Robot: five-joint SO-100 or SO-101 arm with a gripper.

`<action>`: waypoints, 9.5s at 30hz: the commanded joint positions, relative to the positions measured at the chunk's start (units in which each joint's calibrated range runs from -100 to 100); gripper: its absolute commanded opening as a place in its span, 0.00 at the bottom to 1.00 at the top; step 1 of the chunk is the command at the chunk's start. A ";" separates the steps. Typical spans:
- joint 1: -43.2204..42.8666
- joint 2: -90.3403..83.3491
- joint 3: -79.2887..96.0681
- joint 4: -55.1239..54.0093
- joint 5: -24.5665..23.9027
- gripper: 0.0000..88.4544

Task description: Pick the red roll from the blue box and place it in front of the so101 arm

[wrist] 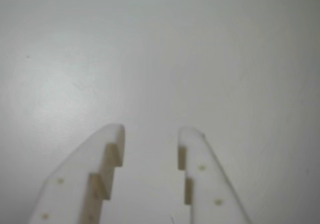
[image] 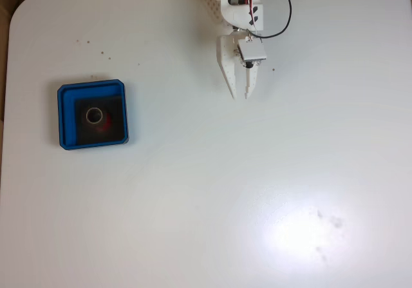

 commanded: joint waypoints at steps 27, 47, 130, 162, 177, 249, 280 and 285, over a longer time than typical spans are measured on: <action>37.69 -2.64 0.63 -0.84 0.24 0.04; 53.61 26.87 -23.18 -1.01 0.24 0.04; 57.23 113.75 -95.15 0.48 -0.38 0.19; 56.94 106.89 -95.15 8.31 -2.48 0.19; 56.84 107.72 -95.24 14.25 -11.41 0.19; 55.27 109.06 -95.24 14.09 -10.80 0.01; 13.95 79.21 -94.97 39.42 -10.63 0.01; 11.01 79.30 -93.98 44.20 -10.63 0.01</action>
